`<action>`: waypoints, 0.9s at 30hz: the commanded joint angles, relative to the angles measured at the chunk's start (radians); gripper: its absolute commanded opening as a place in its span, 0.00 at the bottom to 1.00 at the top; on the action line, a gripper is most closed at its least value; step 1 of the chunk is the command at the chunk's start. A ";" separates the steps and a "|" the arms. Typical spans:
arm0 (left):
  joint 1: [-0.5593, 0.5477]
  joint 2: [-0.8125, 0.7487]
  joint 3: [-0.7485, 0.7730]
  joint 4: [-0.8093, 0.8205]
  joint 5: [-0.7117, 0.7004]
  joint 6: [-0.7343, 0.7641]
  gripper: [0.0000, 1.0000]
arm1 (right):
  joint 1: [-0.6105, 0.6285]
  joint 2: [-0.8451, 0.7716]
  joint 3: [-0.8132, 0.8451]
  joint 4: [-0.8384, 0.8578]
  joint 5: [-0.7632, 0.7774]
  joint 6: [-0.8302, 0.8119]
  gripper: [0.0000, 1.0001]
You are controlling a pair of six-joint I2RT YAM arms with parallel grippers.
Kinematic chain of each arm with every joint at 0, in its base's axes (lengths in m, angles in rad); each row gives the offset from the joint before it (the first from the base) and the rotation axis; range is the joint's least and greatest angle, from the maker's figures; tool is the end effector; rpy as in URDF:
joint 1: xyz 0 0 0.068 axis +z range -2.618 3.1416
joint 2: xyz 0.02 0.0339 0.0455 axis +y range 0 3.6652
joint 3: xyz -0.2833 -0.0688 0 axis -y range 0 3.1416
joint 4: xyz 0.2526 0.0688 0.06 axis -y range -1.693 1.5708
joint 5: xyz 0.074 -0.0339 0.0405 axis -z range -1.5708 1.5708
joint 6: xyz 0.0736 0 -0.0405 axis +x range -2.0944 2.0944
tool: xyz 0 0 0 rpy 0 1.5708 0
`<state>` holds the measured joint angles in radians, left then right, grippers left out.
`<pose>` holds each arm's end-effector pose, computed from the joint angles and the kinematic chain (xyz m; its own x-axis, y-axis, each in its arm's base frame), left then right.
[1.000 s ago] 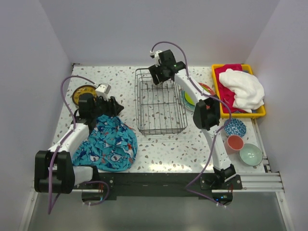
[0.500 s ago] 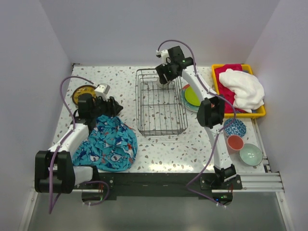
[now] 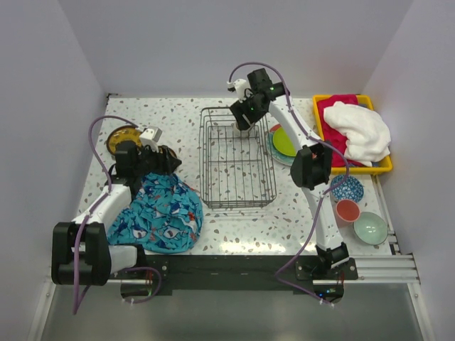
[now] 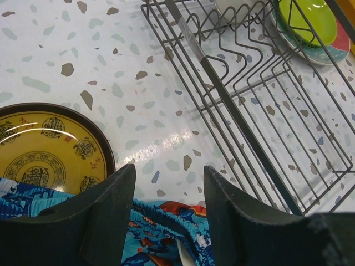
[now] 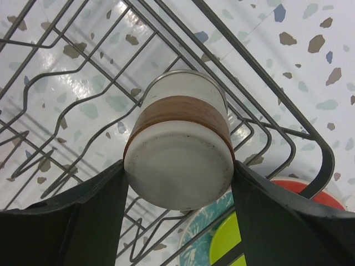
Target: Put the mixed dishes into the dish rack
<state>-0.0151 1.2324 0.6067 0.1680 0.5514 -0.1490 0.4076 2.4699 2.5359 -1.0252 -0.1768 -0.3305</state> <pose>0.2878 -0.0429 0.2210 -0.5086 -0.1188 -0.8528 0.4118 0.8362 -0.3621 0.5218 0.2394 0.2464 -0.5543 -0.5873 -0.5898 -0.7007 0.7117 -0.0501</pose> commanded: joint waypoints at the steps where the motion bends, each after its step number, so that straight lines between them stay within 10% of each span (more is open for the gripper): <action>1: 0.009 -0.019 -0.010 0.071 0.028 -0.018 0.57 | 0.011 -0.011 0.047 -0.099 -0.041 -0.056 0.40; 5: 0.007 -0.022 -0.016 0.071 0.027 -0.018 0.57 | 0.010 0.003 0.049 -0.098 -0.027 -0.067 0.45; 13: 0.007 -0.016 -0.012 0.079 0.033 -0.029 0.57 | 0.033 -0.069 -0.018 0.023 0.063 -0.067 0.97; 21: 0.007 0.010 0.073 0.082 0.030 -0.041 0.58 | 0.011 -0.274 -0.067 0.007 0.125 0.046 0.99; 27: 0.007 0.035 0.160 0.090 0.036 -0.070 0.58 | -0.114 -0.625 -0.438 -0.091 0.195 0.041 0.99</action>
<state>-0.0143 1.2549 0.6937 0.1997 0.5716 -0.1902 0.3897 2.1109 2.2498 -1.0389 -0.0624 -0.3122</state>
